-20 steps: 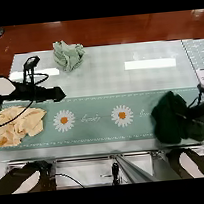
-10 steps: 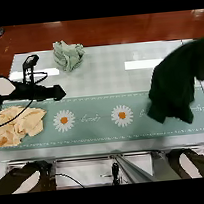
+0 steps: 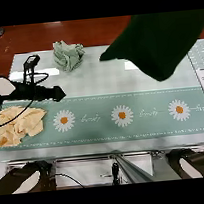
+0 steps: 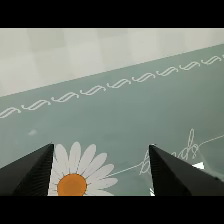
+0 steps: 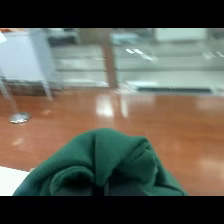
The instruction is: Fold the shirts.
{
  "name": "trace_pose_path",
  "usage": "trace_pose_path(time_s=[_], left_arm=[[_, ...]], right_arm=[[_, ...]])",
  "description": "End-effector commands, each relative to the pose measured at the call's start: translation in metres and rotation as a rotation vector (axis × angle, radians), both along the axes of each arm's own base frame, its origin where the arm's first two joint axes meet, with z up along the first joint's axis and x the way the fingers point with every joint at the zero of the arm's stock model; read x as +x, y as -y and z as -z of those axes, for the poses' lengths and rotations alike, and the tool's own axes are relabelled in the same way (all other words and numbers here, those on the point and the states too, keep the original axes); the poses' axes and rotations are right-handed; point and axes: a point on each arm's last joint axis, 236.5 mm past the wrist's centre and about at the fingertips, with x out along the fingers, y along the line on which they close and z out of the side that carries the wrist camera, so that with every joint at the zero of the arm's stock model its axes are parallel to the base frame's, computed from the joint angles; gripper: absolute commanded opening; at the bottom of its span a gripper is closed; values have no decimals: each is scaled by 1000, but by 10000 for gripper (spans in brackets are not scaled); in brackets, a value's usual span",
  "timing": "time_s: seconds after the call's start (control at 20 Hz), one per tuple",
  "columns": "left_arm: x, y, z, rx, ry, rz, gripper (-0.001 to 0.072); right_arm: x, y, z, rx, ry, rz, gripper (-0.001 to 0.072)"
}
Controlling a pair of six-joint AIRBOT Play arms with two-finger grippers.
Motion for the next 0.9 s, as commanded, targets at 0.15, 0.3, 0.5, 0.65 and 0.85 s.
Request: trace_pose_path(time_s=[0.15, 0.3, 0.5, 0.65, 0.85], left_arm=[[1, -1, 0, 3, 6, 1, 702], [1, -1, -1, 3, 7, 0, 702], [1, -1, 0, 2, 6, 0, 702], [1, -1, 0, 3, 5, 0, 702], [1, 0, 0, 2, 4, 1, 702]], right_arm=[[2, -92, 86, -152, -307, -300, 21], [13, -154, 185, -240, -553, -433, 21], [27, -216, 339, -236, -862, -448, 22], [21, -276, 409, -77, -1013, -508, 22], [29, -299, 429, 85, -1118, -529, 618]])
